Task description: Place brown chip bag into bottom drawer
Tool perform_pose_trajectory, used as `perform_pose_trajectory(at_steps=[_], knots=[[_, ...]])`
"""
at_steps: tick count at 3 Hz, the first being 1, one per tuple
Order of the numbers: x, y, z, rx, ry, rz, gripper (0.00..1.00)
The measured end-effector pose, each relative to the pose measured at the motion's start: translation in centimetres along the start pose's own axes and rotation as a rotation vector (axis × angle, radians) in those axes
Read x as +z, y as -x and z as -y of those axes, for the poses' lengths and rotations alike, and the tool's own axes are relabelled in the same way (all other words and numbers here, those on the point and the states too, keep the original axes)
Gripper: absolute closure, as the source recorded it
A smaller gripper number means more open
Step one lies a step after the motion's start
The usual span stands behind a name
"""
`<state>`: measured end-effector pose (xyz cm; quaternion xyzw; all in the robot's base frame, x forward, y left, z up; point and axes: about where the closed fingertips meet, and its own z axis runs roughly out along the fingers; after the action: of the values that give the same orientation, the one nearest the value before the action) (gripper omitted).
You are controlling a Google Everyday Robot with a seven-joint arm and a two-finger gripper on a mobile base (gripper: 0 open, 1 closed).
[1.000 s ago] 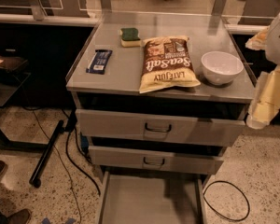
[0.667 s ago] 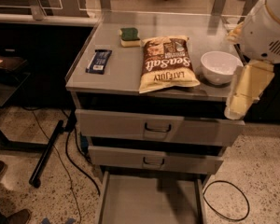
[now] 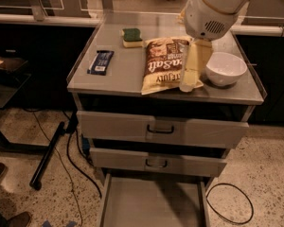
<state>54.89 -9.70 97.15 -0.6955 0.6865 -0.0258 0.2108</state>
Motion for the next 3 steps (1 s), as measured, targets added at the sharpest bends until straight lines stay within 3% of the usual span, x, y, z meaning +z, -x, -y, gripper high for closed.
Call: perform_pose_trajectory(at_steps=[1,3], knots=[[0.0,0.0,0.0,0.000,0.000,0.000,0.00],[3.6,-0.4,4.0,0.029,-0.055,0.024,0.00]])
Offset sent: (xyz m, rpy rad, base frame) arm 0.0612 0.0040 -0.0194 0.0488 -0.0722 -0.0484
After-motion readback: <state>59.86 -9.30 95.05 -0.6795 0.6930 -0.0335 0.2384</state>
